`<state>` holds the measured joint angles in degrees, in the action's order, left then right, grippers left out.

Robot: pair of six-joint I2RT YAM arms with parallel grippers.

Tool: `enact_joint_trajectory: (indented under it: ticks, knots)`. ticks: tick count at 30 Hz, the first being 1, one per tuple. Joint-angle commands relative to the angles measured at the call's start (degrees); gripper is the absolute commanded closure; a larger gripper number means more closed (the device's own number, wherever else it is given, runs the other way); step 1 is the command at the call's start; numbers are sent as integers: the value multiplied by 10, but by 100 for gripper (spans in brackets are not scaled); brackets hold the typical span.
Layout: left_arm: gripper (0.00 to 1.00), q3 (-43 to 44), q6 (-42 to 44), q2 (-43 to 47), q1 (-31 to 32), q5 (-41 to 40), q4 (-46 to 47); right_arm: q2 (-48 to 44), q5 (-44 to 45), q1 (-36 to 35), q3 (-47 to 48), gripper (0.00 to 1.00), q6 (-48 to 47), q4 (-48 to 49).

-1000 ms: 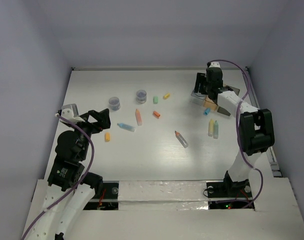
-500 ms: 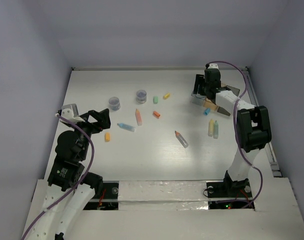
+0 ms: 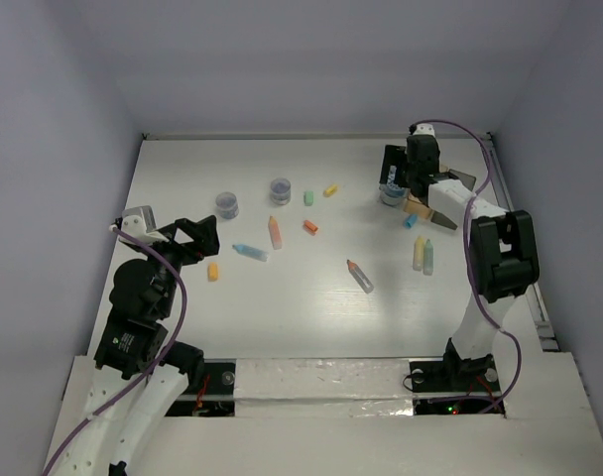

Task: Sort the stationery into containers
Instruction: Place the stationery in the storage box, then pick up the stationery from the center of the board.

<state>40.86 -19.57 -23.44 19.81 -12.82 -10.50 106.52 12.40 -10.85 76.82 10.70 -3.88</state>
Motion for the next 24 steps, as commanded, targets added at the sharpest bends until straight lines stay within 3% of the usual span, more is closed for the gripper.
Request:
enact_joint_trajectory:
  ticks: [1,6,10,13,24]
  knots:
    - [1,2,7,-1,2,4,29,-58,-21,-4,4,0,-6,51]
    - [1,2,6,-4,2,4,30,-76,-96,-92,-3,2,-14,82]
    - [1,2,6,-7,2,2,29,1,-115,-199,53,1,-20,77]
    - [1,1,7,-8,2,2,29,57,-105,-237,130,0,-21,50]
    - [1,1,8,-14,8,-4,28,299,-63,-274,412,0,-23,-92]
